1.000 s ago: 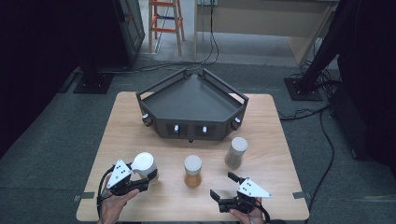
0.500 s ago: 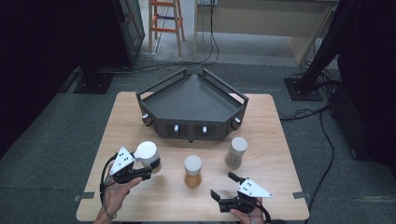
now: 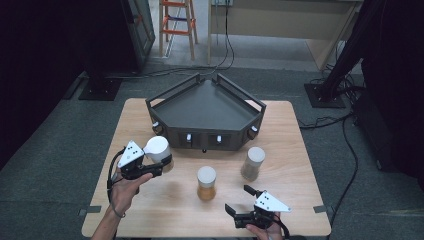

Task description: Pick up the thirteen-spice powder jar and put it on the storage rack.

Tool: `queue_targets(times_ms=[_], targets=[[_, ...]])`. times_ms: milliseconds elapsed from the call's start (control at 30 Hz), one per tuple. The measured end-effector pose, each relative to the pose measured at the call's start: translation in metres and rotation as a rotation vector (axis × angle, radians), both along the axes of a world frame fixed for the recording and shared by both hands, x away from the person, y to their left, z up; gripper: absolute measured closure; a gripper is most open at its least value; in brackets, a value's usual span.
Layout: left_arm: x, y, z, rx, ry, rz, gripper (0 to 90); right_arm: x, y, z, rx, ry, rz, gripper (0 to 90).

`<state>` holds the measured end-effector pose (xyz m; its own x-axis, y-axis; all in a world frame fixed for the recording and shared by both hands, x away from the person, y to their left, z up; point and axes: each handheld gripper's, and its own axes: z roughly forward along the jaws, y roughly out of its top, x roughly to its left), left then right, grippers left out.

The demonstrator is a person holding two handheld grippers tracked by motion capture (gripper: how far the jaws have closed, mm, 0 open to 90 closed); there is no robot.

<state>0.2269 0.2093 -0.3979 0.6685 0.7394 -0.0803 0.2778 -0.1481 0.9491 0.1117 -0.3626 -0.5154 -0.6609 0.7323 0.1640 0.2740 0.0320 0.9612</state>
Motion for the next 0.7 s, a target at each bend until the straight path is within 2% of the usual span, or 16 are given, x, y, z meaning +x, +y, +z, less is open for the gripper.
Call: queue_targets(times_ms=[700], targets=[[0.029,-0.018,0.033,0.030,-0.011,0.018,30.4,-0.001,0.000,0.001,0.000,-0.002,0.012,1.5]])
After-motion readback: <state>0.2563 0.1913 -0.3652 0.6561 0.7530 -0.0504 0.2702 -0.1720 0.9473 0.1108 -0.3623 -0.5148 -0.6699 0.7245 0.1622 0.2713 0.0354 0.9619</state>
